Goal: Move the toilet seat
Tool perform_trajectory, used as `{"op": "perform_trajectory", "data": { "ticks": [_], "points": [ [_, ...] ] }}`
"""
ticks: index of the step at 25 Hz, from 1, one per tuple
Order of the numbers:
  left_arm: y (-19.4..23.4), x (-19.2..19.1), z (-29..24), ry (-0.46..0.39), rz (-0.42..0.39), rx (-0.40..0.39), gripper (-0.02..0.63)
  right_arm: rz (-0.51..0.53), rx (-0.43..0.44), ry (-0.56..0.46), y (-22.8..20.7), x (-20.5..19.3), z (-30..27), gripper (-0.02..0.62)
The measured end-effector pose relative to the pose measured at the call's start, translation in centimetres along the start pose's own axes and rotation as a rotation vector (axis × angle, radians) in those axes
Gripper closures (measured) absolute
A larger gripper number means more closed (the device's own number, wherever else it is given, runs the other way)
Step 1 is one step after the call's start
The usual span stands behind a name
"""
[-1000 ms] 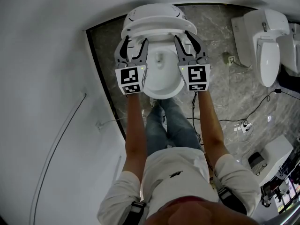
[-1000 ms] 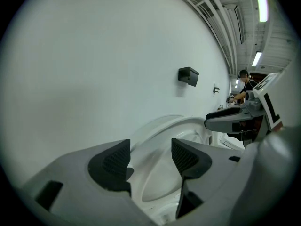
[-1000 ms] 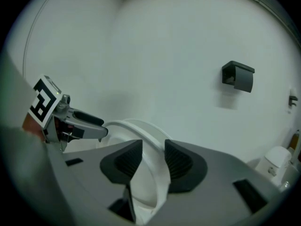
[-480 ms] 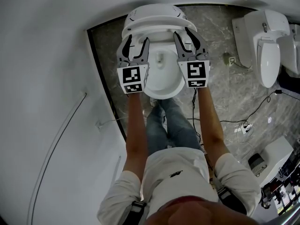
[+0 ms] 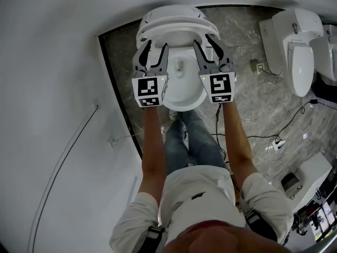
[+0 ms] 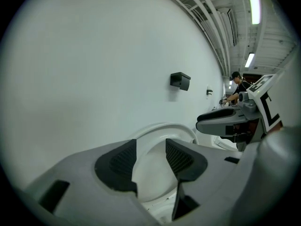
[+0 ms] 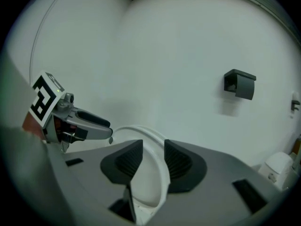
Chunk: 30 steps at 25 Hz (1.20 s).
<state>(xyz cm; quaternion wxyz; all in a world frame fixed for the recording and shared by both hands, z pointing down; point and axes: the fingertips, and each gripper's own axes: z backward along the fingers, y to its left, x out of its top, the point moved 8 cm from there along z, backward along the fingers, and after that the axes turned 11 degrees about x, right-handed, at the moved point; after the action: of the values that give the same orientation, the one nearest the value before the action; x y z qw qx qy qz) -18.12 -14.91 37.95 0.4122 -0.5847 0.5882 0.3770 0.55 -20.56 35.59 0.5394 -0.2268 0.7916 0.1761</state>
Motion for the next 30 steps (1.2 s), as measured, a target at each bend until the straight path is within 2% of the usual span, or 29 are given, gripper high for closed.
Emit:
{"op": "perform_trajectory", "data": {
  "ticks": [5, 8, 12, 16, 25, 30],
  "points": [
    [-0.6, 0.8, 1.6, -0.047, 0.004, -0.034, 0.456, 0.014, 0.018, -0.036, 1.1, 0.6, 1.6, 0.486],
    [-1.1, 1.4, 2.9, -0.081, -0.011, -0.052, 0.521, 0.022, 0.028, -0.061, 1.7, 1.1, 2.8, 0.528],
    [-1.7, 2.1, 4.6, -0.124, -0.029, -0.086, 0.556, 0.022, 0.031, -0.088, 2.4, 1.6, 4.4, 0.552],
    [-2.3, 2.4, 6.0, -0.147, -0.036, -0.108, 0.566, 0.015, 0.038, -0.110, 3.4, 2.1, 5.7, 0.560],
    [-2.3, 0.6, 8.3, -0.137, -0.018, -0.120, 0.569, -0.022, 0.033, -0.072, 5.8, 0.6, 7.3, 0.566],
    [-2.2, 1.0, 8.7, -0.141, -0.013, -0.126, 0.569, -0.030, 0.023, -0.072, 6.1, 0.8, 7.9, 0.565]
  ]
}}
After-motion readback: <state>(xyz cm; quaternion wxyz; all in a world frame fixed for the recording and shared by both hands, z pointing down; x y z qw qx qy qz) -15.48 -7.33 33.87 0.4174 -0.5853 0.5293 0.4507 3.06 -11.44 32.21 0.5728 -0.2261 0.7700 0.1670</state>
